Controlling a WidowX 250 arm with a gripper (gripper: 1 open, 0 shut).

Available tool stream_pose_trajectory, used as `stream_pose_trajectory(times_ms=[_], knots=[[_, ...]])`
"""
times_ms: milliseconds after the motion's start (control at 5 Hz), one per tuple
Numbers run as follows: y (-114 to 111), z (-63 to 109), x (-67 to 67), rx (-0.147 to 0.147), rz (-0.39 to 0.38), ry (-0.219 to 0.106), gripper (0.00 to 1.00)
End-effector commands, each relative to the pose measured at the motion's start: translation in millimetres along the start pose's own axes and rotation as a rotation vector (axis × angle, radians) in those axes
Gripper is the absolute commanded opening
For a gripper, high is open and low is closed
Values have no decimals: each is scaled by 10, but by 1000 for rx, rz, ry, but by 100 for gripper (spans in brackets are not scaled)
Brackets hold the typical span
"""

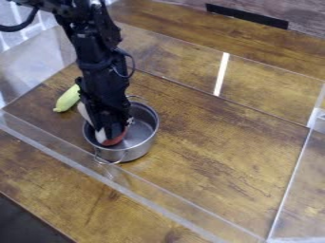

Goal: Remove the mushroom from the silver pot and put it on the table

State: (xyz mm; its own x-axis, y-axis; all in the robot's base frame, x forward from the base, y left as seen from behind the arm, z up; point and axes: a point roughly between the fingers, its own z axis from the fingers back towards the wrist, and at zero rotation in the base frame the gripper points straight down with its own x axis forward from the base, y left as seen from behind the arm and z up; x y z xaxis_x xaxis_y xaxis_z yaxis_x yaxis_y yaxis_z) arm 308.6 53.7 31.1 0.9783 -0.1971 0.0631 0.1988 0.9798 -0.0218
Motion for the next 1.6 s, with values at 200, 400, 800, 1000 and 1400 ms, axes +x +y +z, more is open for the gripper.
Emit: stream_pose_trajectory(times_ms=[200, 400, 800, 1000, 1400], knots=[[374, -129, -160, -22, 182, 43, 0], [445, -106, -187, -25, 243, 43, 0], [270, -150, -218, -27, 280, 70, 0], [108, -170, -146, -26, 264, 86, 0], [102, 240, -46, -18, 246, -14, 0]])
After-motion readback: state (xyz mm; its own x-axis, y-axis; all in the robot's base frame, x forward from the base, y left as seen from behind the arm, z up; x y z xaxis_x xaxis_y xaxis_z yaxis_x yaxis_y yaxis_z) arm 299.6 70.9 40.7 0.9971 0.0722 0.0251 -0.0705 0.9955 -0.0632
